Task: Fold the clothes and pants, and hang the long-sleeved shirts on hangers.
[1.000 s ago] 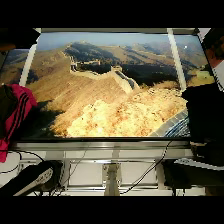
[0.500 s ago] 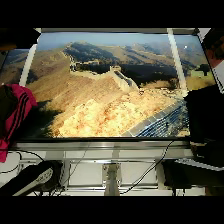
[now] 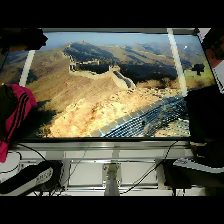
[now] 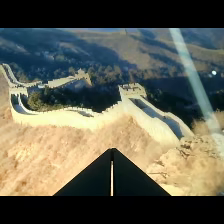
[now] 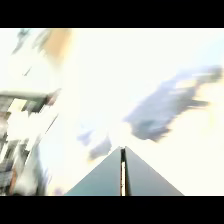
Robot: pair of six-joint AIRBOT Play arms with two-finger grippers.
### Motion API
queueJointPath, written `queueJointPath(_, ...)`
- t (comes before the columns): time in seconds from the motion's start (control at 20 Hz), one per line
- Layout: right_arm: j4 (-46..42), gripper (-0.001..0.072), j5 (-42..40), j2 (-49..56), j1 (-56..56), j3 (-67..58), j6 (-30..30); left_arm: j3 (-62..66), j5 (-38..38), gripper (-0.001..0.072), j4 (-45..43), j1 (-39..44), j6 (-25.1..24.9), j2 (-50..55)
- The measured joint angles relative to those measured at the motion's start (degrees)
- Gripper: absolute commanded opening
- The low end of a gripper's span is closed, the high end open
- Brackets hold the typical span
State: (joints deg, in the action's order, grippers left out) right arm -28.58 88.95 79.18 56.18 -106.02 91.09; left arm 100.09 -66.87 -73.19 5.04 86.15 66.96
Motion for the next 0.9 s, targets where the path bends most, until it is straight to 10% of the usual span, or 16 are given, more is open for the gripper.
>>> queueJointPath(0.9,-0.31,0.002,-5.97,-0.02,-30.84,-4.87,-0.76,0.0,-1.31,0.0008,-0.02,0.0,0.0,1.22)
